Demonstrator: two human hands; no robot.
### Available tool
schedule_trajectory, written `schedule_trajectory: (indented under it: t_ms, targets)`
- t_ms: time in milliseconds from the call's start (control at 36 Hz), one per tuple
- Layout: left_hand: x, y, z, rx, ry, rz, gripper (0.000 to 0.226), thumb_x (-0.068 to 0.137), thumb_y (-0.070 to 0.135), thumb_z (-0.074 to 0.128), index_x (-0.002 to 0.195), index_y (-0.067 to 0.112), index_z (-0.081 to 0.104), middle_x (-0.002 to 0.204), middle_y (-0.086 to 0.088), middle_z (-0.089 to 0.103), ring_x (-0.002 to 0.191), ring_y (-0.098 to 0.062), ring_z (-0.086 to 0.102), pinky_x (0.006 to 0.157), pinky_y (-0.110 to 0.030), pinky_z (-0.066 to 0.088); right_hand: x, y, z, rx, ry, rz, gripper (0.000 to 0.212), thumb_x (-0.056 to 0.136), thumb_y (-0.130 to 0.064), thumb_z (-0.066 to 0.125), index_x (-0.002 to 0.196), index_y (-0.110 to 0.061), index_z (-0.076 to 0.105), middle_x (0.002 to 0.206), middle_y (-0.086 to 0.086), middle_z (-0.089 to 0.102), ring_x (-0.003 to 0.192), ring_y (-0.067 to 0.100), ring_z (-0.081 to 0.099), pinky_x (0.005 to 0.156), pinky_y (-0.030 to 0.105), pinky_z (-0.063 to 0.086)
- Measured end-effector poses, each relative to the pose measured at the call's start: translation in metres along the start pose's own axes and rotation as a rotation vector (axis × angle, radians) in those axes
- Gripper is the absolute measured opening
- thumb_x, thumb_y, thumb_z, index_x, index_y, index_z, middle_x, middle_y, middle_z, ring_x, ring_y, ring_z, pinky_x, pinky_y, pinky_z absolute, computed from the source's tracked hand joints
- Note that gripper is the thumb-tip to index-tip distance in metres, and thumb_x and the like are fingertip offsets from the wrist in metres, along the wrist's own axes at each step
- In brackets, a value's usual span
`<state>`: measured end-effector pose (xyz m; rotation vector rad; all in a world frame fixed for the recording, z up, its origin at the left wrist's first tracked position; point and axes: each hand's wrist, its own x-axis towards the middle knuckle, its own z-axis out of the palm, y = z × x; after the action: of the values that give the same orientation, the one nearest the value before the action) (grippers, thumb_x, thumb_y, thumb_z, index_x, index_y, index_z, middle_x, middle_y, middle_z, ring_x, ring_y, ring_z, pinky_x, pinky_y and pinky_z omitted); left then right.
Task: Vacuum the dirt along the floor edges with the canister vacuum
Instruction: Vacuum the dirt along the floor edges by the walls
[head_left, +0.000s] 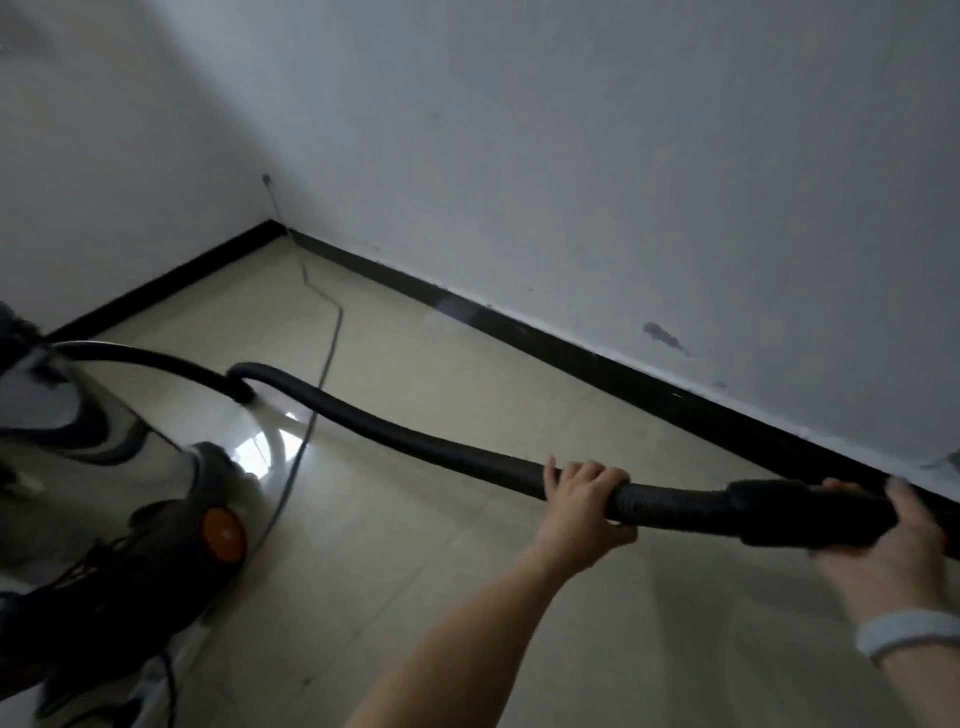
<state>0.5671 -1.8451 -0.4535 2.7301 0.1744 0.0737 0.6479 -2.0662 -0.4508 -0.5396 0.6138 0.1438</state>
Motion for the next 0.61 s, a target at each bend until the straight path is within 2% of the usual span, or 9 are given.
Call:
schedule_trajectory:
  t_ms: [56,111,139,194,250,389,472,556,611]
  targets:
    - [0.006,0.023,0.002,-0.059,-0.044,0.053,0.042,0.081,0.029,0.07,0.119,0.019,0.055,0.117,-0.003,0.054,0.12,-0.024,0.043,0.117,-0.051,-0.001,-0.004,-0.005,0.001,-0.002,-0.019,-0.043,0.035,0.077,-0.043,0.072,0.092,-0.02,0.052,0.072,-0.009,0.062,0.075,0.009,0.065,0.096,0.042,0.05]
    - [0.011,0.041,0.005,-0.082,-0.076,0.089,0.043,0.08,0.029,0.071,0.118,0.017,0.055,0.114,-0.005,0.054,0.116,-0.026,0.044,0.115,-0.051,0.005,-0.001,-0.017,-0.004,-0.026,0.068,-0.082,0.084,0.046,-0.053,0.089,0.115,-0.016,0.055,0.106,-0.001,0.067,0.097,0.018,0.067,0.085,0.05,0.053]
    - [0.014,0.048,0.006,-0.075,-0.093,0.102,0.043,0.08,0.029,0.071,0.118,0.016,0.055,0.114,-0.006,0.054,0.115,-0.027,0.045,0.115,-0.051,0.008,-0.003,-0.024,-0.007,-0.049,0.138,-0.082,0.101,0.041,-0.053,0.091,0.127,-0.018,0.051,0.12,0.003,0.064,0.103,0.022,0.065,0.081,0.048,0.054]
    - [0.02,0.058,0.011,-0.042,-0.119,0.122,0.043,0.081,0.032,0.069,0.118,0.017,0.053,0.115,-0.005,0.054,0.117,-0.026,0.044,0.115,-0.052,0.01,-0.014,-0.037,-0.01,-0.048,0.223,-0.11,0.085,0.067,-0.048,0.081,0.137,-0.018,0.043,0.13,0.003,0.058,0.107,0.02,0.063,0.083,0.046,0.054]
    - [0.023,0.067,0.019,0.028,-0.092,0.137,0.045,0.083,0.035,0.067,0.121,0.02,0.05,0.118,-0.002,0.053,0.12,-0.025,0.043,0.116,-0.054,0.01,-0.016,-0.044,-0.012,-0.073,0.326,-0.16,0.066,0.084,-0.038,0.072,0.137,-0.015,0.042,0.129,0.001,0.057,0.109,0.017,0.061,0.092,0.042,0.052]
    - [0.015,0.069,0.042,0.225,0.15,0.052,0.06,0.082,0.036,0.069,0.134,0.02,0.045,0.129,-0.002,0.053,0.127,-0.025,0.043,0.118,-0.054,0.008,-0.027,-0.046,-0.013,-0.069,0.338,-0.215,0.061,0.088,-0.035,0.069,0.135,-0.011,0.038,0.128,0.006,0.055,0.109,0.023,0.059,0.095,0.043,0.051]
    - [0.017,0.06,0.045,0.22,0.234,-0.003,0.047,0.079,0.031,0.073,0.121,0.017,0.055,0.115,-0.004,0.06,0.118,-0.029,0.049,0.115,-0.054,0.014,-0.031,-0.046,-0.011,-0.083,0.314,-0.223,0.048,0.089,-0.032,0.068,0.124,-0.011,0.043,0.124,0.008,0.056,0.105,0.024,0.06,0.097,0.047,0.05]
    - [0.018,0.061,0.042,0.128,0.16,0.027,0.031,0.077,0.029,0.072,0.102,0.016,0.059,0.095,0.001,0.061,0.099,-0.023,0.056,0.103,-0.041,0.03,-0.03,-0.049,-0.008,-0.064,0.256,-0.226,0.036,0.091,-0.024,0.066,0.115,-0.013,0.043,0.119,0.007,0.056,0.108,0.025,0.06,0.097,0.044,0.05]
    - [0.018,0.067,0.037,0.068,0.028,0.064,0.03,0.078,0.031,0.071,0.103,0.019,0.058,0.092,0.007,0.058,0.091,-0.015,0.055,0.094,-0.034,0.037,-0.028,-0.054,-0.011,-0.027,0.209,-0.208,0.045,0.09,-0.02,0.066,0.127,-0.011,0.043,0.124,0.007,0.057,0.112,0.025,0.06,0.095,0.043,0.051]
